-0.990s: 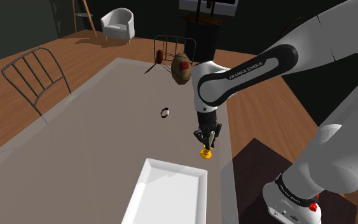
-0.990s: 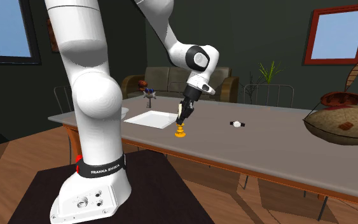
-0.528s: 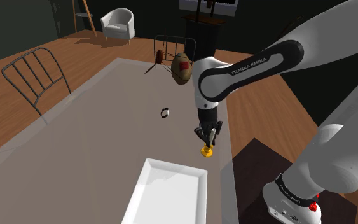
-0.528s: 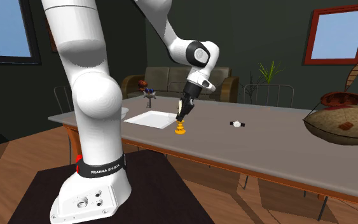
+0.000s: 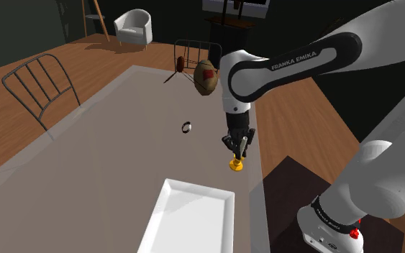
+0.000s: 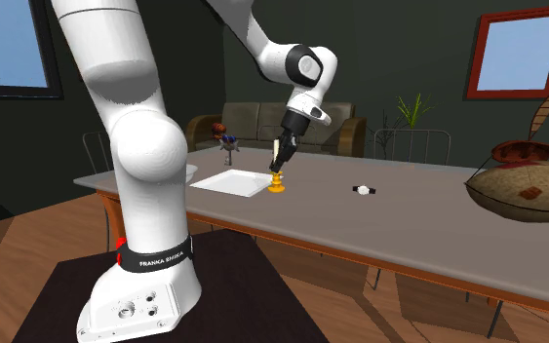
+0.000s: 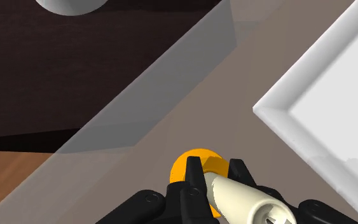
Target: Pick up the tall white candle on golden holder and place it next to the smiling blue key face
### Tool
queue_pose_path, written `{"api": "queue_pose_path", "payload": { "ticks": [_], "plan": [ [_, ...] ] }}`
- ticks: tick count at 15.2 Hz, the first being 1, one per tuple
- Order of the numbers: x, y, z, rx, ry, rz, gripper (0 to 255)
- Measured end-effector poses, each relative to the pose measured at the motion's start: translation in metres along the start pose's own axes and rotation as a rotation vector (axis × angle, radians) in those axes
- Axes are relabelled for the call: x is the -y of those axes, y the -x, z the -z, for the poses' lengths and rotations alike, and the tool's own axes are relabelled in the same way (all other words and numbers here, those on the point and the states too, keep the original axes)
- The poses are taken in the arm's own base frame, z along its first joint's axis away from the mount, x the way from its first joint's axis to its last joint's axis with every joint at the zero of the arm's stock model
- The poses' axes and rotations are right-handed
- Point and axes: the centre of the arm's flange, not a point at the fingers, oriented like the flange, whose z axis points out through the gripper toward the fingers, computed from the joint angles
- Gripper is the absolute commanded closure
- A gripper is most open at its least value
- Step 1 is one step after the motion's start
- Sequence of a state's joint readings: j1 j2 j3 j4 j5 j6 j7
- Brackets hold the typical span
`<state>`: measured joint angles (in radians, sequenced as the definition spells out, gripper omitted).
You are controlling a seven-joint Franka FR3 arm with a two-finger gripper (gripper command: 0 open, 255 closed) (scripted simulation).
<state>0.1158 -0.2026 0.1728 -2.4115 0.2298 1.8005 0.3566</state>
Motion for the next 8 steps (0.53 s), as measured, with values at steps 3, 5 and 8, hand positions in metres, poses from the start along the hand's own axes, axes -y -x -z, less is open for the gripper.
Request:
{"api": "queue_pose_path", "payload": {
  "ticks": [3, 5, 8],
  "plan": [
    [0.0, 0.007, 0.014, 0.0, 0.0, 0.0, 255],
    [0.0, 0.012, 0.024, 0.0, 0.0, 0.0, 255],
    [0.001, 0.018, 0.039, 0.0, 0.0, 0.0, 255]
  ]
}}
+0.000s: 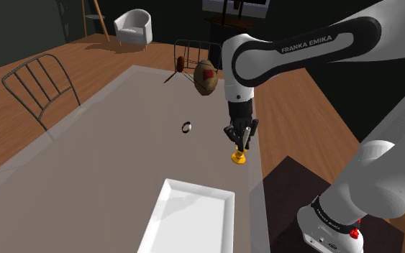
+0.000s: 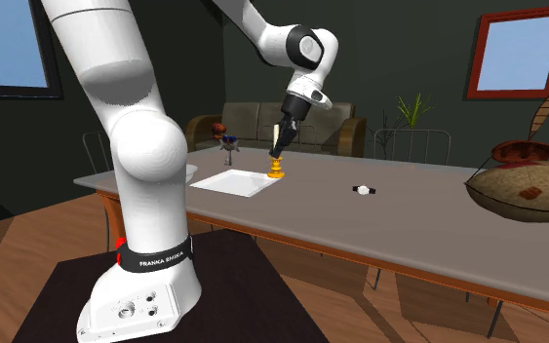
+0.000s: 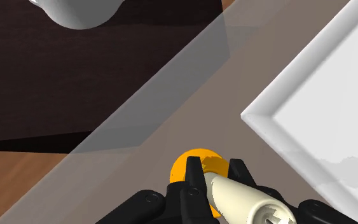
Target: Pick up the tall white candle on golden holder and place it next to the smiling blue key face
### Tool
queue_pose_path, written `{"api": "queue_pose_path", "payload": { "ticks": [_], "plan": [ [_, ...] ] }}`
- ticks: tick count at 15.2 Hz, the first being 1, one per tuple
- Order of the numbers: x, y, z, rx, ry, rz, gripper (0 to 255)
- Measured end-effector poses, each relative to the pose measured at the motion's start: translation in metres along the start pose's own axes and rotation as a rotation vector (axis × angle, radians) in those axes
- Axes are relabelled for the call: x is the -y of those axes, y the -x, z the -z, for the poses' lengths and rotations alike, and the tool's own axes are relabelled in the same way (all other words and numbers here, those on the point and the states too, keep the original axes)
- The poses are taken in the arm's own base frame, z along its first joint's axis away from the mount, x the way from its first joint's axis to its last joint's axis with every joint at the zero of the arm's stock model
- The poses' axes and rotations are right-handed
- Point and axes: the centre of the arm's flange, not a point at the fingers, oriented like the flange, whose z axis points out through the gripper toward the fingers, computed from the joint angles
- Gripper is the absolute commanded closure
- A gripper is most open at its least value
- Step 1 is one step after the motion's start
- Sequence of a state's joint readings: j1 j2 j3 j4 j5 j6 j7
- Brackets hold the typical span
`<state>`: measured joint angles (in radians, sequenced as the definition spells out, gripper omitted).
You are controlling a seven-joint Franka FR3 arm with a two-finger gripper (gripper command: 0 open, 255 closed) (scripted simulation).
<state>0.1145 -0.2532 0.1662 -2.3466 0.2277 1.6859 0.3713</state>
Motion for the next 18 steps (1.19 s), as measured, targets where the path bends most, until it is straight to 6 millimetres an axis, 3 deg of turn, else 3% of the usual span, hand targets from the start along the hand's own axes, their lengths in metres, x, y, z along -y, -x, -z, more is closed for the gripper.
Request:
{"api": "queue_pose_path", "payload": {
  "ticks": [18],
  "plan": [
    [-0.001, 0.042, 0.087, 0.0, 0.0, 0.0, 255]
  ]
}}
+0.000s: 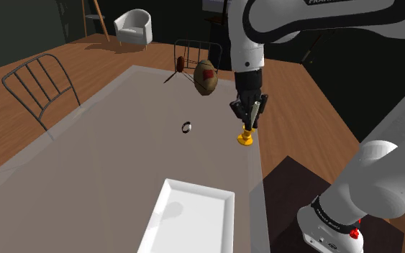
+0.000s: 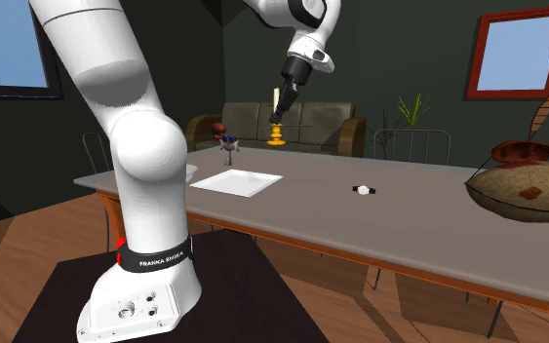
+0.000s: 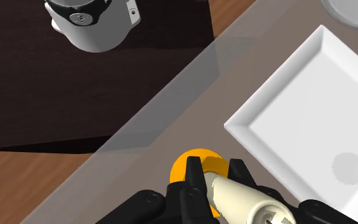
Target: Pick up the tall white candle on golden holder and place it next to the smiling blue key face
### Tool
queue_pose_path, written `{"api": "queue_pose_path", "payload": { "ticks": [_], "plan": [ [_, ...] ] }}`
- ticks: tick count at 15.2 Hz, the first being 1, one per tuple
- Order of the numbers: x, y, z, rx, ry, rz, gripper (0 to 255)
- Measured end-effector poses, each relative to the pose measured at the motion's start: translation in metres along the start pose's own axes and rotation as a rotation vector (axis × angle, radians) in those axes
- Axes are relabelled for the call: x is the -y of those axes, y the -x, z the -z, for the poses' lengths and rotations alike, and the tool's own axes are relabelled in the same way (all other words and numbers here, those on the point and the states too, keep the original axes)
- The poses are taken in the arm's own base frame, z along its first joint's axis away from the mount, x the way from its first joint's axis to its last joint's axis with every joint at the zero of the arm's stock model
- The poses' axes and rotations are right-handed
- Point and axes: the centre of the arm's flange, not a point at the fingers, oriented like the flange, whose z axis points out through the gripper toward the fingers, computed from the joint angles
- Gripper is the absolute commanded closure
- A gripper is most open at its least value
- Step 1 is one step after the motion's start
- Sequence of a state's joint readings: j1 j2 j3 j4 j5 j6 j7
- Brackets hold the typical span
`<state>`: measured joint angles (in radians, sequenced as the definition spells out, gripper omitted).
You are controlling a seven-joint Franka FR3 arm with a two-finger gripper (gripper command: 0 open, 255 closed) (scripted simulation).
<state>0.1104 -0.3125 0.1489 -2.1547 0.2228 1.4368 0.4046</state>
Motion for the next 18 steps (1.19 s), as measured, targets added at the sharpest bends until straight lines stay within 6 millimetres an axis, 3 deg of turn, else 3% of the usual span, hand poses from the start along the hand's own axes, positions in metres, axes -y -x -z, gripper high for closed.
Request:
{"api": "queue_pose_path", "payload": {
  "ticks": [5, 7, 18],
  "plan": [
    [0.0, 0.01, 0.022, 0.0, 0.0, 0.0, 255],
    [0.016, 0.013, 0.024, 0.0, 0.0, 0.0, 255],
    [0.158, 0.02, 0.025, 0.0, 0.001, 0.001, 255]
  ]
}}
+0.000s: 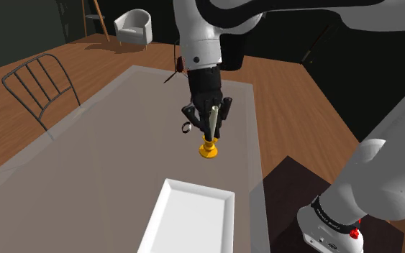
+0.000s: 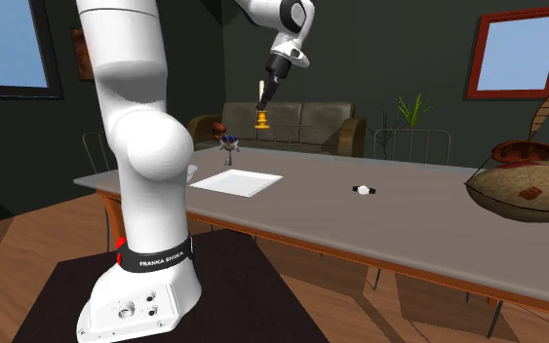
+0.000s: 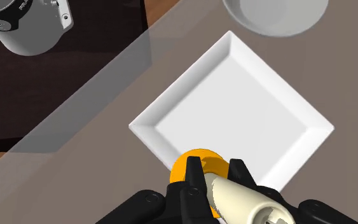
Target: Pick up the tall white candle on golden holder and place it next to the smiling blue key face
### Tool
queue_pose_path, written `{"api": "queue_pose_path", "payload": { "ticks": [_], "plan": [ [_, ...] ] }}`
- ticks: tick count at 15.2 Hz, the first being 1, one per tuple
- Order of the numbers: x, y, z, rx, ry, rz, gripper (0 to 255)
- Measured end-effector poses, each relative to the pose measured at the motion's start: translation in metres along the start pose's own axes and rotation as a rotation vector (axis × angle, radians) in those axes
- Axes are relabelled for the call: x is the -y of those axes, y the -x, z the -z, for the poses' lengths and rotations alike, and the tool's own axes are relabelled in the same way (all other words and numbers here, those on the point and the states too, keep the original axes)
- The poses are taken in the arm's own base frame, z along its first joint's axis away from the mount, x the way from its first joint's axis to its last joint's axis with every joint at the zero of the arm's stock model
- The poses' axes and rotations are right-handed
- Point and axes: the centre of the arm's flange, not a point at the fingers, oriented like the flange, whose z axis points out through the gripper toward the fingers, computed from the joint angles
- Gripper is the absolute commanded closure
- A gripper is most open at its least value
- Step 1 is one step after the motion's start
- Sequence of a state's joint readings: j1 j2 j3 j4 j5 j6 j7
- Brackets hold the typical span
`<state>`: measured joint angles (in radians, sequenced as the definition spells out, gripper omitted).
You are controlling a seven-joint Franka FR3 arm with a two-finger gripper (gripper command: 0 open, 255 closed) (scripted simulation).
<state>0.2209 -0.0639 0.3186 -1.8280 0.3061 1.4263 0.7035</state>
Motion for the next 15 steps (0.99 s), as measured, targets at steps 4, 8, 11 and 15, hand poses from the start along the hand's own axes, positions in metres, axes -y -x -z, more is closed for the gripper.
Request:
{"api": "queue_pose_path", "payload": {
  "ticks": [4, 8, 11, 15],
  "plan": [
    [0.052, 0.005, -0.001, 0.0, 0.0, 0.0, 255],
    [0.104, 0.01, -0.002, 0.0, 0.0, 0.001, 255],
    [0.145, 0.008, -0.005, 0.0, 0.0, 0.001, 255],
    [0.198, 0.011, -0.003, 0.0, 0.0, 0.002, 255]
  ]
}}
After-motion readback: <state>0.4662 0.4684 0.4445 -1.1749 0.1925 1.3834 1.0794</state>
